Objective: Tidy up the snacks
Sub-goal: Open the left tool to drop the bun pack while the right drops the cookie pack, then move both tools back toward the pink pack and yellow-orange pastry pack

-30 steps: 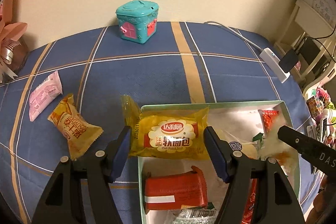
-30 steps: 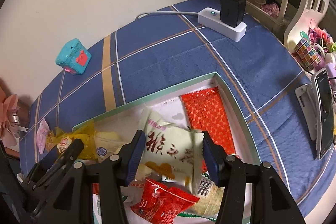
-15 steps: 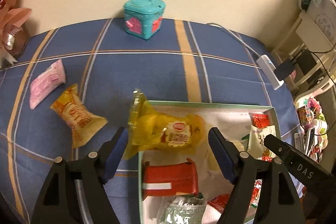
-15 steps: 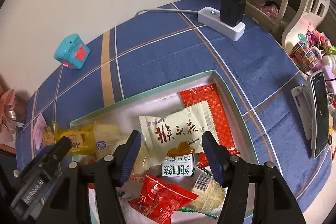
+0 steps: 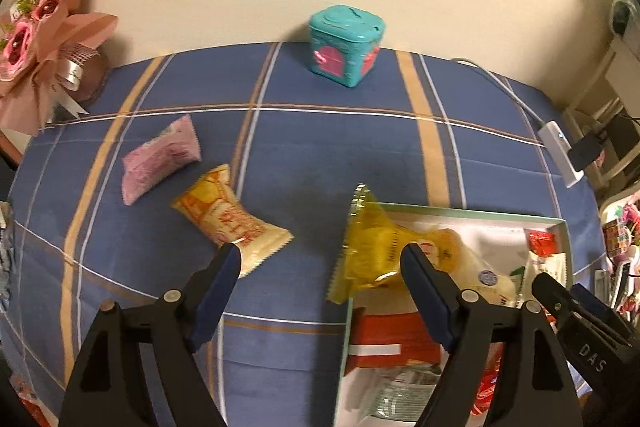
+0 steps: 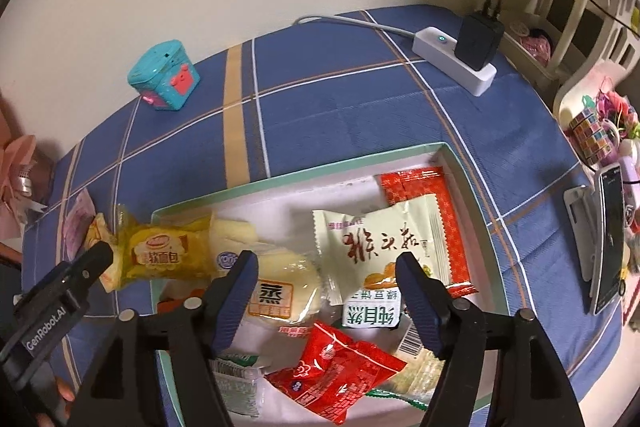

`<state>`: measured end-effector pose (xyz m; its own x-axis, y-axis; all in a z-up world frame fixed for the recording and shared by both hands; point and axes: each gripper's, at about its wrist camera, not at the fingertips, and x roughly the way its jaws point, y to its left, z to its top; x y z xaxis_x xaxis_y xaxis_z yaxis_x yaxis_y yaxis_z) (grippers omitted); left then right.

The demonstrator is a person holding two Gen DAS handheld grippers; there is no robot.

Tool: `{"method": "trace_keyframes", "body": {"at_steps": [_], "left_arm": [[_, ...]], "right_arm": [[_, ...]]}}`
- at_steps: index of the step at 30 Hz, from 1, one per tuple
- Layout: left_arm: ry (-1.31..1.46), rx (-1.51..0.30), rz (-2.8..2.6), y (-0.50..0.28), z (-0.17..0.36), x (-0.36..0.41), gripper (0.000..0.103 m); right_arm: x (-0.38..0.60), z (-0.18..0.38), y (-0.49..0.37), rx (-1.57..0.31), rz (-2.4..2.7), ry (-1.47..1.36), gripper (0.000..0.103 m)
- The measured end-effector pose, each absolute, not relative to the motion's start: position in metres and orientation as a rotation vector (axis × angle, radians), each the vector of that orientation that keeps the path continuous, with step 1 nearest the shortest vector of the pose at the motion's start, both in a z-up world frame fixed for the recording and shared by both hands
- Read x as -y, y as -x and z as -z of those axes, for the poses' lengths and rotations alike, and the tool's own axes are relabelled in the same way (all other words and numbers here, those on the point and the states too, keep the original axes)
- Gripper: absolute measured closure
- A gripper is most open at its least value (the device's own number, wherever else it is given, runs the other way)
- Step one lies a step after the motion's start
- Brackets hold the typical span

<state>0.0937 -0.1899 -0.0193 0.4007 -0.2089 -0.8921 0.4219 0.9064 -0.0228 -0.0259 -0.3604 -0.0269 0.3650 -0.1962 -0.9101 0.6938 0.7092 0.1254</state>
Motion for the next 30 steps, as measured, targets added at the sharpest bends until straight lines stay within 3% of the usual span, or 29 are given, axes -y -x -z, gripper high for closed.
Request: {"method": "trace_keyframes", "body": {"at_steps": [3, 4, 18, 30], "left_arm": [[-0.228, -1.084, 0.380, -0.097, 0.019, 0.186, 0.006], [-0.229, -1.079, 0.374, -0.098, 0.019, 0.184, 0.005], [-0.212, -1.065, 0.355, -0.104, 0.010, 0.168, 0.004], [-0.213, -1.059, 0.252, -0.123, -0.004, 0.108, 0.004]], "right_arm": [[0.358, 0.025, 0.024, -1.040, 0.612, -0.540, 0.006], [0.357, 0.024, 0.024, -1.038, 0.614, -0.535, 0.000], [0.347, 0.021, 0.018, -1.040, 0.608, -0.512, 0.000], [0.313, 0.009, -0.002, -1.043, 0.556, -0.469, 0.000]]}}
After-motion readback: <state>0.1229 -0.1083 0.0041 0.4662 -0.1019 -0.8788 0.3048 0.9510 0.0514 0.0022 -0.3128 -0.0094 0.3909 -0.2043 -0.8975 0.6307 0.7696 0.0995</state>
